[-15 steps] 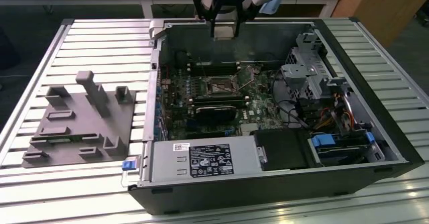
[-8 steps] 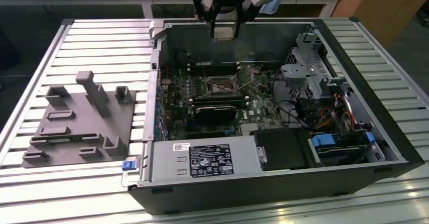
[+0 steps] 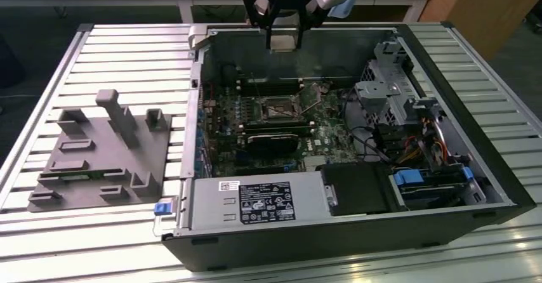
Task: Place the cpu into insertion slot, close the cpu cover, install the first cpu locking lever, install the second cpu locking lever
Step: 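Place the cpu into insertion slot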
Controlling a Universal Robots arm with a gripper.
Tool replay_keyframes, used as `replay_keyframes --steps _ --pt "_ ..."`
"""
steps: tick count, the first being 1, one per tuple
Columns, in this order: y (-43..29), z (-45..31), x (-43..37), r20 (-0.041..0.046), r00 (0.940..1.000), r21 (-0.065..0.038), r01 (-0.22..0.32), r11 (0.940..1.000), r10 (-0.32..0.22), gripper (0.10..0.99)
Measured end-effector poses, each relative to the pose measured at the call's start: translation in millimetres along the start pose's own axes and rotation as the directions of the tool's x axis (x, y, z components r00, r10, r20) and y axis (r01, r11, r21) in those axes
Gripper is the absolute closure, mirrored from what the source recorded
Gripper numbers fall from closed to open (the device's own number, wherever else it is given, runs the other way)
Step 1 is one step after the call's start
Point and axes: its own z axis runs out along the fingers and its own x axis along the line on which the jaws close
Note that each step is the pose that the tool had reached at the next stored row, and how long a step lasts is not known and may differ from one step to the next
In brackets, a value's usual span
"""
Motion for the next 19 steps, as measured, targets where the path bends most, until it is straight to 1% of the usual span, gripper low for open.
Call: replay_keyframes --steps 13,15,19 --pt "-0.2 2.5 0.0 0.0001 1.0000 0.002 0.000 1.0000 0.000 0.545" --pt "-0.7 8.5 -0.2 0.0002 1.0000 0.009 0.000 1.0000 0.000 0.545" --pt "-0.7 9.2 -0.2 0.0002 1.0000 0.009 0.000 1.0000 0.000 0.545"
